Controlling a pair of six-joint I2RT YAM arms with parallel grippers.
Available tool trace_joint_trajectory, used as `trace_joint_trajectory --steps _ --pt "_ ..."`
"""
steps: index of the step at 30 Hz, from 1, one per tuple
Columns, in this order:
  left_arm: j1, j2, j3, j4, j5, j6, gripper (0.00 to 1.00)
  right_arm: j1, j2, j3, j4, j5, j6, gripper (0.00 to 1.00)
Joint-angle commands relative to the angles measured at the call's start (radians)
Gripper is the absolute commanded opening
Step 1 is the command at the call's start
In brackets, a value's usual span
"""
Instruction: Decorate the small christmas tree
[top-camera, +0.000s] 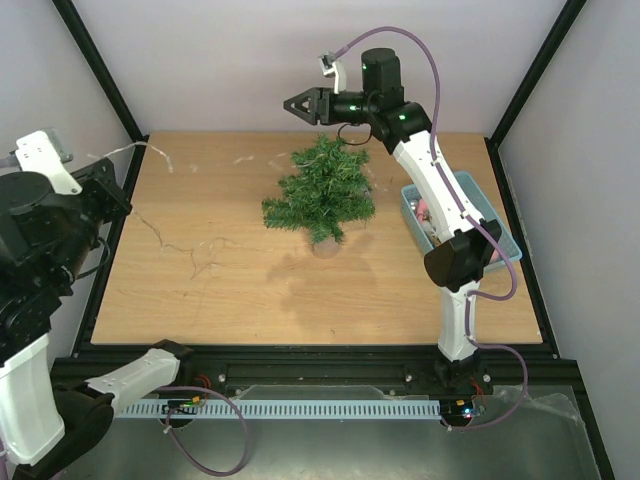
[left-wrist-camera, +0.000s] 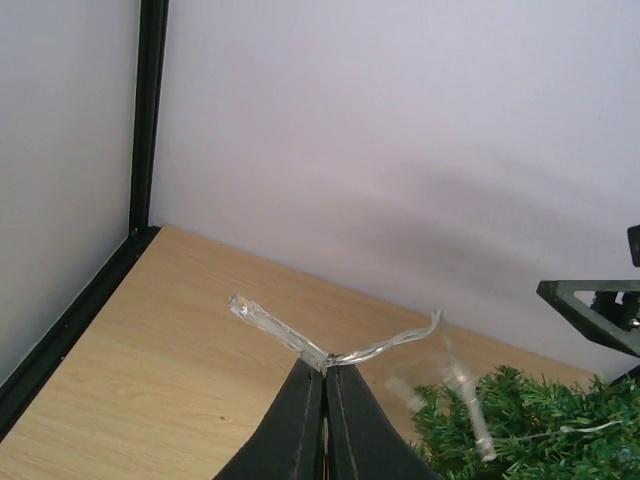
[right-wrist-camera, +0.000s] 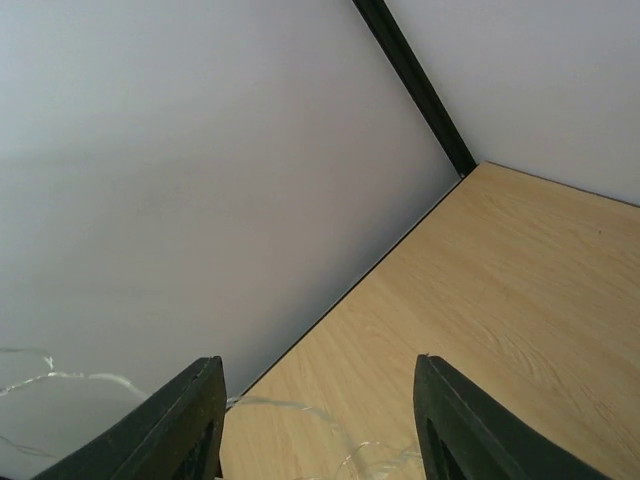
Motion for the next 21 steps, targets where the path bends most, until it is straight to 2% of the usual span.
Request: trace_joint_trajectory --steps 1,4,9,14,18,21 --pt "0.005 0.014 0.039 -0.08 0.001 -0.009 0.02 0.002 -0.021 0.04 -0.037 -0.026 -0.027 0.55" --pt "0.003 0.029 0.082 -0.107 -0.013 -0.007 0.02 0.001 -0.026 0.044 -0.063 -0.037 -0.049 0.55" --pt "0.0 0.046 0.165 -0.126 0.041 -0.015 0.02 -0.015 -0.056 0.041 -0.077 -0.028 -0.05 0.55" --pt "-0.012 0.08 0.311 -0.129 0.098 -0.036 0.02 -0.035 -0.114 0.041 -0.1 0.013 -0.02 0.56" --pt "-0.095 0.122 0.405 -0.087 0.138 -0.066 0.02 -0.04 -0.212 -0.011 -0.165 0.112 -0.037 0.57" --pt "-0.185 0.125 0.403 -0.041 0.143 -0.091 0.02 -0.041 -0.302 -0.078 -0.206 0.196 -0.07 0.57"
